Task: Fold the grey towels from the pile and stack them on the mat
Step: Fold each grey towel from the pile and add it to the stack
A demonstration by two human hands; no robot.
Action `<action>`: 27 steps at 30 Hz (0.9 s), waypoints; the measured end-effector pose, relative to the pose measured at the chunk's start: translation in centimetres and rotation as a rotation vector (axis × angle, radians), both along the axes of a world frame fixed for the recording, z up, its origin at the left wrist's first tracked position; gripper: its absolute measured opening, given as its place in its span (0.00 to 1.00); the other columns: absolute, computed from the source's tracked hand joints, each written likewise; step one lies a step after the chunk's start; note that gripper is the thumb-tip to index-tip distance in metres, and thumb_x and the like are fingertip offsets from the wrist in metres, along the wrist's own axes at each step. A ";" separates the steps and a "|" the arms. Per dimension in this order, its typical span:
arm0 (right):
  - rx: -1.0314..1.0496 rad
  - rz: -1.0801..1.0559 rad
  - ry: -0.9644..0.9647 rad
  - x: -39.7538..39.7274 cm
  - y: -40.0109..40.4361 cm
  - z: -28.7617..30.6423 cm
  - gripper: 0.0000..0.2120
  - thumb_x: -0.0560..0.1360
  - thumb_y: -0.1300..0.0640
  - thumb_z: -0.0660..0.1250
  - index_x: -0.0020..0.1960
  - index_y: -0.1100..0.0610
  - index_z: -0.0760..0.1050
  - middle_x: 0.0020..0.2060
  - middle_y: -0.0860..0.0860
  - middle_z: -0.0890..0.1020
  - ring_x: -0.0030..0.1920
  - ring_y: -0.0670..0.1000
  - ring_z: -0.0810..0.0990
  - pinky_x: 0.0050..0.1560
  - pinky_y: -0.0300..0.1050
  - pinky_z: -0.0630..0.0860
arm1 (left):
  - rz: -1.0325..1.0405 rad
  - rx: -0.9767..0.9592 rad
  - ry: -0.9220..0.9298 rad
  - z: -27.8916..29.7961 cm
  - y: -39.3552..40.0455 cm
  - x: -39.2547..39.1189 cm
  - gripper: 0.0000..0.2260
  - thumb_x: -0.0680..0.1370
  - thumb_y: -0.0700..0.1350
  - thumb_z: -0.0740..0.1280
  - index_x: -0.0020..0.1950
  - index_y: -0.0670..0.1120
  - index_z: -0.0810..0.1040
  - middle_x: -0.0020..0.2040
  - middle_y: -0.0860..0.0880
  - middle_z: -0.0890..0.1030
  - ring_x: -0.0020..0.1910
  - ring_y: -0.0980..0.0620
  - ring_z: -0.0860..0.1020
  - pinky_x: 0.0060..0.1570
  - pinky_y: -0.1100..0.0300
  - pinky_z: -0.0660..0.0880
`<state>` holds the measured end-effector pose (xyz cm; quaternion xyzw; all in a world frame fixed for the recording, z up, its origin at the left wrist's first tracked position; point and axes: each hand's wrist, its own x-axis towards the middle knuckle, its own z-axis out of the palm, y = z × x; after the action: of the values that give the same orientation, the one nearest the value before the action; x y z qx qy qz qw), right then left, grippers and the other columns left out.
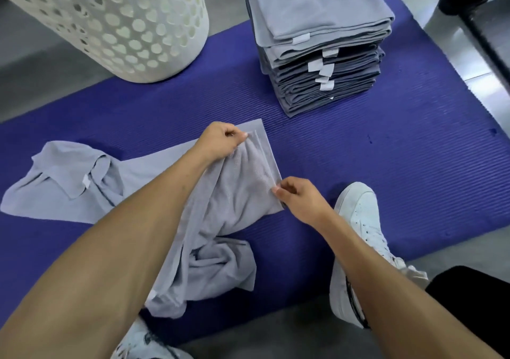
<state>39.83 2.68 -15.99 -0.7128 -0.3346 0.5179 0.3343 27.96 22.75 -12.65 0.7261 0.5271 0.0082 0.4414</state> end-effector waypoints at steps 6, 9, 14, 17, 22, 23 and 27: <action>-0.083 -0.015 -0.003 0.0 0.6 -3.2 0.08 0.79 0.53 0.67 0.49 0.58 0.77 0.36 0.50 0.79 0.34 0.45 0.73 0.38 0.42 0.73 | -0.022 0.038 0.076 -4.7 4.0 3.3 0.07 0.79 0.47 0.69 0.49 0.43 0.83 0.41 0.51 0.80 0.39 0.57 0.77 0.38 0.70 0.70; -0.104 -0.038 -0.098 0.1 0.5 -4.2 0.06 0.80 0.55 0.65 0.49 0.58 0.76 0.39 0.54 0.82 0.37 0.55 0.77 0.41 0.45 0.76 | -0.032 0.075 0.143 -6.3 5.4 4.4 0.07 0.79 0.46 0.68 0.48 0.44 0.83 0.45 0.50 0.81 0.46 0.54 0.78 0.45 0.64 0.70; -0.076 -0.153 -0.224 -0.7 0.4 -4.7 0.06 0.80 0.55 0.64 0.49 0.56 0.78 0.33 0.46 0.79 0.41 0.53 0.76 0.39 0.39 0.72 | 0.045 0.152 0.156 -8.1 5.1 5.2 0.07 0.79 0.49 0.67 0.43 0.50 0.80 0.41 0.52 0.81 0.41 0.53 0.78 0.42 0.60 0.72; -0.071 -0.158 -0.273 -1.4 0.0 -5.0 0.06 0.79 0.53 0.66 0.48 0.55 0.77 0.34 0.44 0.76 0.48 0.49 0.71 0.45 0.39 0.70 | 0.043 0.215 0.121 -8.4 4.7 4.7 0.07 0.79 0.49 0.67 0.43 0.48 0.80 0.39 0.51 0.81 0.39 0.52 0.79 0.41 0.59 0.74; -0.097 -0.116 -0.244 -1.0 0.0 -5.0 0.04 0.76 0.53 0.70 0.48 0.52 0.77 0.39 0.47 0.80 0.48 0.44 0.68 0.44 0.25 0.66 | 0.075 0.243 0.114 -8.4 4.2 4.5 0.07 0.78 0.48 0.67 0.45 0.47 0.81 0.41 0.50 0.82 0.40 0.51 0.78 0.40 0.60 0.72; -0.095 -0.110 -0.230 -0.9 -0.1 -5.0 0.03 0.76 0.54 0.70 0.48 0.52 0.78 0.39 0.46 0.81 0.48 0.44 0.69 0.45 0.25 0.66 | 0.088 0.237 0.112 -8.2 4.1 4.5 0.06 0.78 0.48 0.67 0.44 0.48 0.81 0.41 0.50 0.83 0.40 0.51 0.78 0.39 0.60 0.72; -0.029 -0.080 -0.144 -0.6 -0.5 -4.8 0.02 0.75 0.62 0.69 0.48 0.58 0.80 0.38 0.51 0.84 0.43 0.53 0.80 0.44 0.35 0.73 | 0.096 0.221 0.092 -8.0 3.7 4.2 0.06 0.77 0.46 0.66 0.45 0.46 0.81 0.41 0.50 0.82 0.41 0.50 0.80 0.38 0.60 0.74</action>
<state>39.25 2.16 -20.75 -0.7658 -0.3213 0.4564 0.3195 32.15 26.46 -20.66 0.7438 0.5769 0.0543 0.3332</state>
